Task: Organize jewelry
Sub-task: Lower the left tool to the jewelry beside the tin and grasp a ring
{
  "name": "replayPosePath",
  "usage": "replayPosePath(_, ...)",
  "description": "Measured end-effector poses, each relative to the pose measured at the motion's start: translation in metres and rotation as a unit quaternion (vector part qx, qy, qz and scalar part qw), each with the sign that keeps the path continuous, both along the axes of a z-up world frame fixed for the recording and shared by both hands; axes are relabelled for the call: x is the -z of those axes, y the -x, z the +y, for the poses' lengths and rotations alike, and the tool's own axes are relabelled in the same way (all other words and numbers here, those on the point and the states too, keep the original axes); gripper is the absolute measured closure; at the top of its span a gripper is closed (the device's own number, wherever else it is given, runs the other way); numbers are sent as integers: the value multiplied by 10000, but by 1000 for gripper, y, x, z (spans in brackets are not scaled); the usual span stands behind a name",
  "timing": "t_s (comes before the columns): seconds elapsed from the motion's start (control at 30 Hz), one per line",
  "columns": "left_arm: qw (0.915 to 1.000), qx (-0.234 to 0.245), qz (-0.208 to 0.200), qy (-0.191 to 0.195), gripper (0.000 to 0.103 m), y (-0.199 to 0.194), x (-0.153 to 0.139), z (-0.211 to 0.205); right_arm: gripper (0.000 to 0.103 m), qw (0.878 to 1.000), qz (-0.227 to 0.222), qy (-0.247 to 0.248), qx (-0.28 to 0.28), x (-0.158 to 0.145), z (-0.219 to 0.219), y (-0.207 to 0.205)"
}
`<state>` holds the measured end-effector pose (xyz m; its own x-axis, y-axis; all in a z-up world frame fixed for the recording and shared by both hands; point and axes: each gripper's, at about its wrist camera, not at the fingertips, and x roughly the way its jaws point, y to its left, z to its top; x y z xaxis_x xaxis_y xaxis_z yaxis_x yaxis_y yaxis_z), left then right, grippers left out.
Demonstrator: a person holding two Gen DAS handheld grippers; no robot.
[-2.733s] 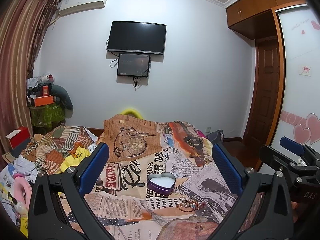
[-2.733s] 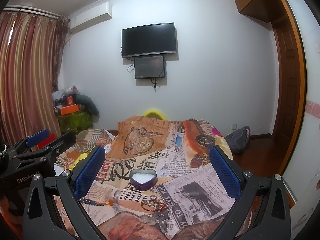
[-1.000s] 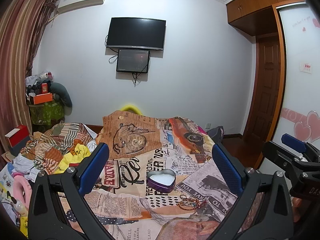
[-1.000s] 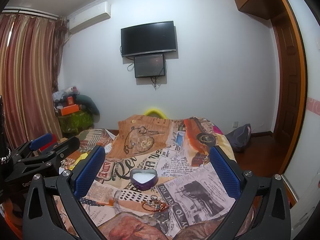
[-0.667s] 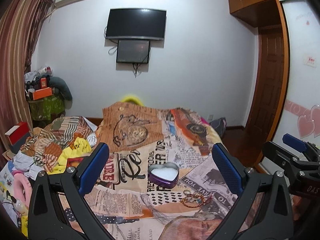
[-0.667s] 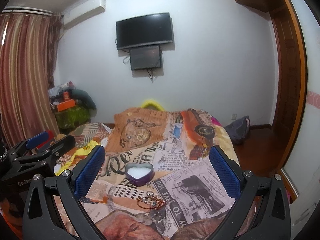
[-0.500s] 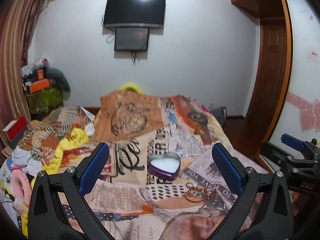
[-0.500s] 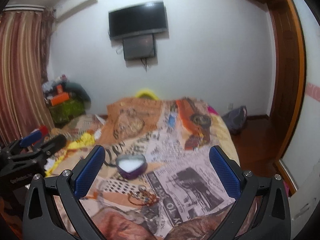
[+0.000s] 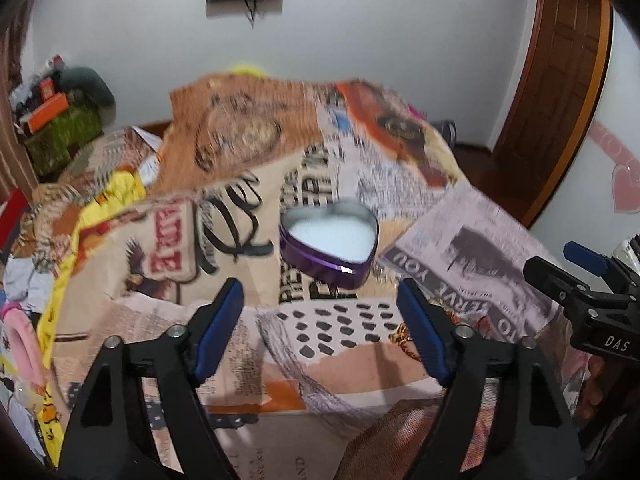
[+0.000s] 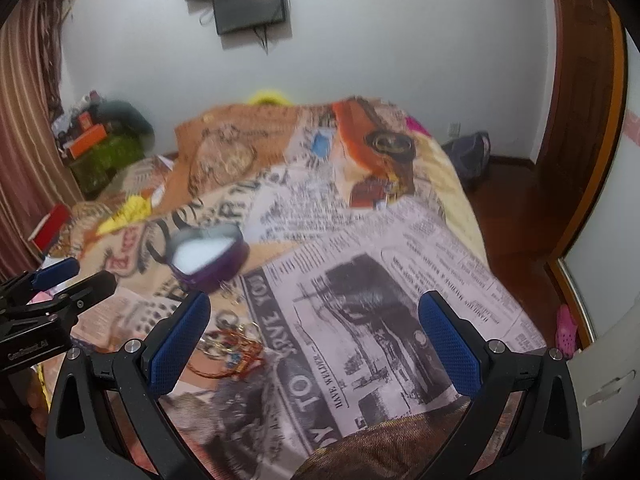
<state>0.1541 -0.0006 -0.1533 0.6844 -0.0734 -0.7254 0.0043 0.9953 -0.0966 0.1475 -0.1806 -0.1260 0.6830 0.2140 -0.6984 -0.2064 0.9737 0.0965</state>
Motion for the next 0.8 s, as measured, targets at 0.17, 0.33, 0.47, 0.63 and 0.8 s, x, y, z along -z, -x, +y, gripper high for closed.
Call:
replayPosePath(0.17,9981,380,432,196,33,-22,20,-10,14,9995,288,-56,-96,18,-6,-14)
replayPosePath(0.33,9940,801,699,254,45,-39,32,-25,36,9984,475,-74,-285,30,-1,-22)
replayPosePath(0.47,9894,1087,940,230,64,-49,41,-37,49,9973,550,-48,-489,34,2,-27)
replayPosePath(0.63,9834,1372,1156,273,67,-58,51,-48,53,9961,591,-32,-653,35,6,-30)
replayPosePath(0.8,9815,1474,1191,260,67,-65,55,-54,53,9947,677,-34,-769,39,10,-32)
